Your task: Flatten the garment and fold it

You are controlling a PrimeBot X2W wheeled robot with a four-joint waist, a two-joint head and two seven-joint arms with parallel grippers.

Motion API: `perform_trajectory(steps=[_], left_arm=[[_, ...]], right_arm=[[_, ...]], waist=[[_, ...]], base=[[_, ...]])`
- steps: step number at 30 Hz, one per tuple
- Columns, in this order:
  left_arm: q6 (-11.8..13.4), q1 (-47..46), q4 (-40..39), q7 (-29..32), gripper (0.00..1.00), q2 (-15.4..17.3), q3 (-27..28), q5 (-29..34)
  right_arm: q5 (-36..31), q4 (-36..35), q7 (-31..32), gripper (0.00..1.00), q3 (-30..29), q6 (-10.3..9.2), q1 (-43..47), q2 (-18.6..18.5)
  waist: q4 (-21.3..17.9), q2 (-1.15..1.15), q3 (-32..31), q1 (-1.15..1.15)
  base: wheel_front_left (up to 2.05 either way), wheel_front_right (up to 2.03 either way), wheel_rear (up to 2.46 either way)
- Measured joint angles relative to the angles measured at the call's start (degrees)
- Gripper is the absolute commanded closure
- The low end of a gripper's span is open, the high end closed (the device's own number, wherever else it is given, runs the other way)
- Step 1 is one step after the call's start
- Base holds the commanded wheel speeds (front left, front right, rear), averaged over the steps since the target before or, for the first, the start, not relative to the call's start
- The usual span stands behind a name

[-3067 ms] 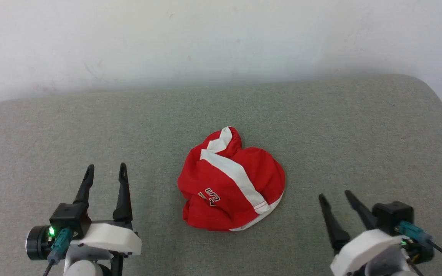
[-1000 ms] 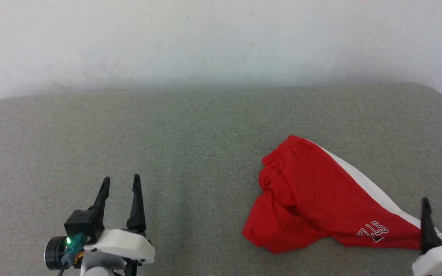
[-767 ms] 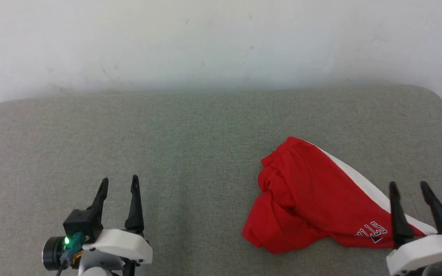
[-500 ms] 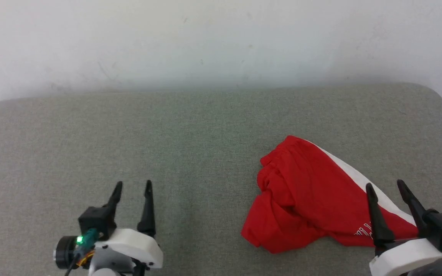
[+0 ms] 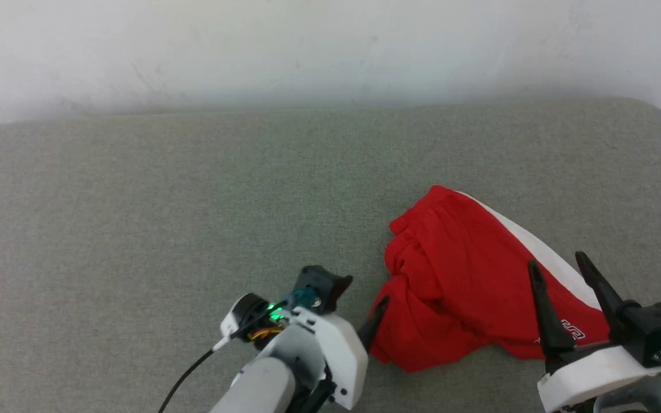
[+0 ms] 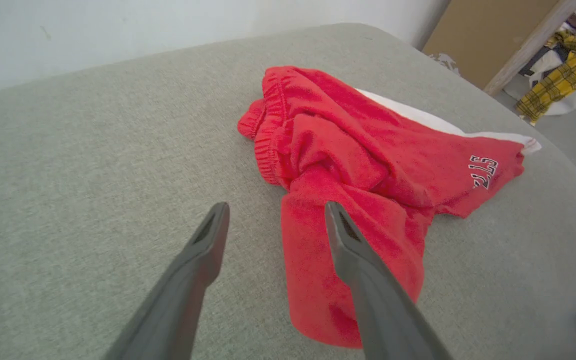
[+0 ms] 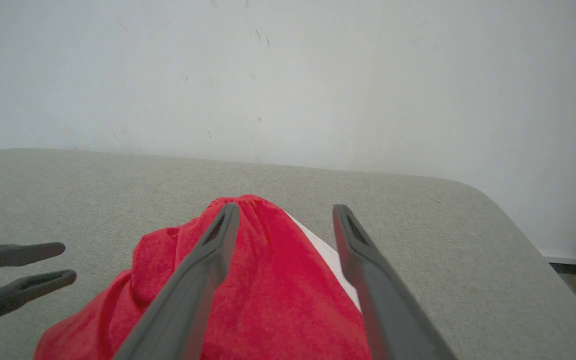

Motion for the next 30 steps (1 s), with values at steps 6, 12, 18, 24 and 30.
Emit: perform_trajectory(steps=[6, 12, 18, 24, 30], left_arm=[[-2.6, -6.6, 6.5, 7.7, 0.00, -0.6, -4.7, -0.4], [-3.7, -10.8, 13.4, 14.5, 0.00, -0.2, -10.3, -0.4], [-4.1, -15.1, 15.0, 19.8, 1.00, 0.8, -17.4, -4.3], [-4.1, -15.9, 13.8, 16.6, 1.00, 3.4, -18.1, -8.0], [1.9, -11.2, 4.8, 12.0, 1.00, 11.7, -11.9, -8.9]], right_arm=[[0.3, 0.5, -0.1, 0.00, 1.0, 0.00, -1.9, 0.0], [0.7, 2.0, -0.2, 0.00, 1.1, 0.00, -2.9, 0.0], [1.8, 2.7, -1.1, 0.00, 1.3, 0.00, -3.7, 0.0], [2.1, 3.2, -1.2, 0.00, 0.8, 0.00, -3.7, 0.0], [2.5, 3.6, -1.3, 0.00, -0.1, 0.00, -3.1, 0.0]], waist=[[-1.1, 0.00, 2.1, 0.00], [-2.9, -0.01, 3.2, 0.00], [-4.5, -0.01, 3.6, 0.00], [-4.4, -0.01, 3.1, 0.00], [-3.2, -0.01, 1.7, 0.00]], base=[[0.00, 0.00, 0.00], [0.00, 0.00, 0.00], [0.00, 0.00, 0.00], [0.00, 0.00, 0.00], [0.00, 0.00, 0.00]])
